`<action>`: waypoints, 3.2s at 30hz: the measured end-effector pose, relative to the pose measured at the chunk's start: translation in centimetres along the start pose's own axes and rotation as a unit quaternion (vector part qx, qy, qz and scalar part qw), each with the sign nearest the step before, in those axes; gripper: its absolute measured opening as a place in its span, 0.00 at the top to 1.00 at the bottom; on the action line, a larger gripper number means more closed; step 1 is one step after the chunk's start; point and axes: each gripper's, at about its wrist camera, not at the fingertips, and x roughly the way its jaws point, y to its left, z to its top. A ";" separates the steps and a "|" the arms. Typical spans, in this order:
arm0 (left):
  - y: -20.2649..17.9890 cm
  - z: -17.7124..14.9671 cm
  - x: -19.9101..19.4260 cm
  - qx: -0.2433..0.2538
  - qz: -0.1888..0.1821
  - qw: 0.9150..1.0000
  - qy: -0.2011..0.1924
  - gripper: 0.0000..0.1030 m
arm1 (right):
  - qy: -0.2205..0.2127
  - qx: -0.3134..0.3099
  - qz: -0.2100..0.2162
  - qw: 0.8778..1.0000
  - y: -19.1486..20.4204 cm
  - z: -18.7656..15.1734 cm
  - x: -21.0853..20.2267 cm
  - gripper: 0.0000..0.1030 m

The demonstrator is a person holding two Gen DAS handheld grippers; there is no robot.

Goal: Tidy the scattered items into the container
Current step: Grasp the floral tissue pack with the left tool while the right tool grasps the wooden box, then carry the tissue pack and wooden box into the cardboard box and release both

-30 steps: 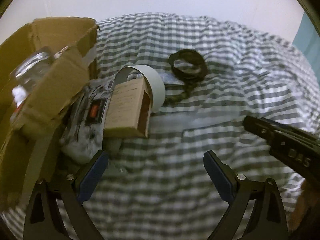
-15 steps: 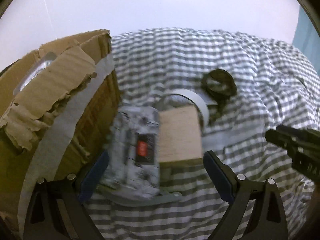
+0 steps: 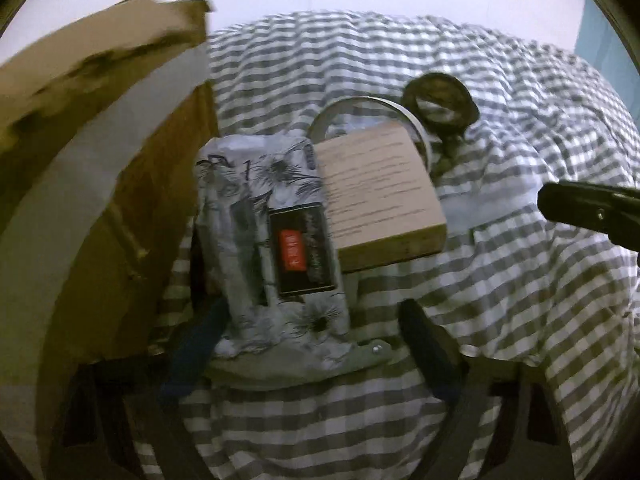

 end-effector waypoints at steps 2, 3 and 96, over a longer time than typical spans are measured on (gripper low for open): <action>1.4 -0.1 -0.3 -0.033 -0.004 0.999 -0.006 0.45 | 0.002 0.001 0.009 1.000 0.3 0.1 0.3 0.66; 2.2 -0.1 -0.4 -0.052 -0.021 0.998 -0.008 0.46 | 0.004 0.003 0.017 1.000 0.5 0.2 0.5 0.66; 15.9 2.6 -12.5 -0.054 0.044 0.990 -0.124 0.52 | -0.036 -0.063 0.128 0.989 21.0 9.8 -4.5 0.58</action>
